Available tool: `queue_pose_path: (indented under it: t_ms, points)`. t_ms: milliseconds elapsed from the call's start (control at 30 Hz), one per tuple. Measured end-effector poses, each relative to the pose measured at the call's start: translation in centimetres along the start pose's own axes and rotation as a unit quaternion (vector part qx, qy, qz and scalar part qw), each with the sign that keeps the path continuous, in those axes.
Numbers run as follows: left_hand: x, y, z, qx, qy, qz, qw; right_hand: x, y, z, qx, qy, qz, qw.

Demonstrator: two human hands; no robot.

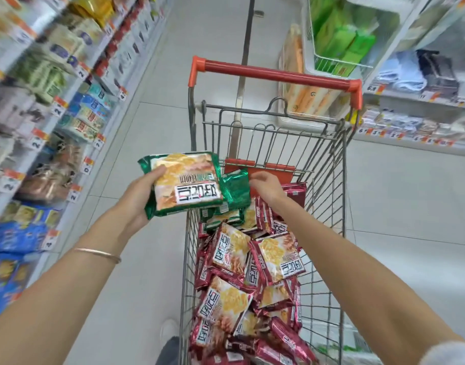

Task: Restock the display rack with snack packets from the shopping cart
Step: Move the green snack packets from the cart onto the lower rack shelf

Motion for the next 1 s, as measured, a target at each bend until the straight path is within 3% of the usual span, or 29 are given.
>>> queue_pose_path:
  t_ms: [133, 167, 200, 267, 333, 400, 467, 533, 633, 667, 733, 767, 833, 900, 1000]
  points:
    - [-1.9, -0.8, 1.1, -0.026, -0.001, 0.068, 0.997, 3.9, -1.5, -1.9, -0.117, -0.001, 0.222, 0.968]
    - [-2.2, -1.0, 1.3, -0.025, 0.004, 0.079, 0.997, 4.9, -2.0, -2.0, -0.157, 0.011, 0.228, 0.961]
    - [-2.5, -1.0, 1.3, -0.021, 0.008, 0.094, 0.995, 5.5, -2.6, -1.7, -0.178, 0.029, 0.183, 0.966]
    - [-2.6, -1.0, 1.0, -0.009, 0.016, 0.137, 0.990, 6.5, -3.8, -0.5, -0.143, 0.019, -0.056, 0.988]
    - [-2.2, -0.7, 0.8, -0.002, 0.018, 0.165, 0.986, 8.6, -4.7, 1.0, -0.021, -0.138, -0.278, 0.950]
    - [-1.3, -0.3, 0.9, 0.006, -0.008, 0.125, 0.992, 9.3, -5.6, 2.6, 0.041, -0.242, -0.351, 0.904]
    - [-0.5, 0.2, 1.5, 0.007, -0.090, 0.029, 0.995, 8.0, -6.6, 3.1, 0.048, -0.242, -0.369, 0.896]
    - [-0.6, 0.5, 2.0, -0.007, -0.193, -0.028, 0.981, 5.7, -7.6, 3.1, 0.043, -0.231, -0.304, 0.923]
    - [-0.9, 1.6, 1.4, -0.019, -0.204, -0.032, 0.978, 3.6, -8.9, 3.2, -0.001, -0.258, -0.040, 0.965]
    - [-0.2, 2.0, 1.5, -0.018, -0.220, -0.074, 0.972, 3.8, -9.2, 3.2, -0.016, -0.272, 0.024, 0.962]
    - [1.2, 1.9, 1.6, -0.017, -0.254, -0.172, 0.952, 5.1, -9.6, 3.5, -0.014, -0.313, 0.022, 0.949]
    - [1.4, 1.7, 1.5, -0.019, -0.246, -0.199, 0.949, 5.6, -9.5, 3.1, -0.013, -0.304, -0.020, 0.952]
    - [0.5, 1.0, 0.9, -0.033, -0.205, -0.186, 0.960, 5.6, -8.4, 0.7, -0.043, -0.202, -0.088, 0.975]
    - [-1.0, 0.2, 0.2, -0.038, -0.146, -0.119, 0.981, 4.8, -6.4, -1.7, -0.113, -0.071, 0.016, 0.991]
    - [-2.3, -0.8, -0.6, -0.017, -0.072, -0.052, 0.996, 6.4, -1.7, -2.9, -0.135, -0.086, 0.266, 0.951]
Point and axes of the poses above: each hand's wrist, its own z-axis away from the middle knuckle, its own x-axis out of the palm, y = z × x, the point moved 5 cm from there along -z, towards the middle knuckle, and after that the axes turned 11 degrees about -z, right-handed, at the moved point
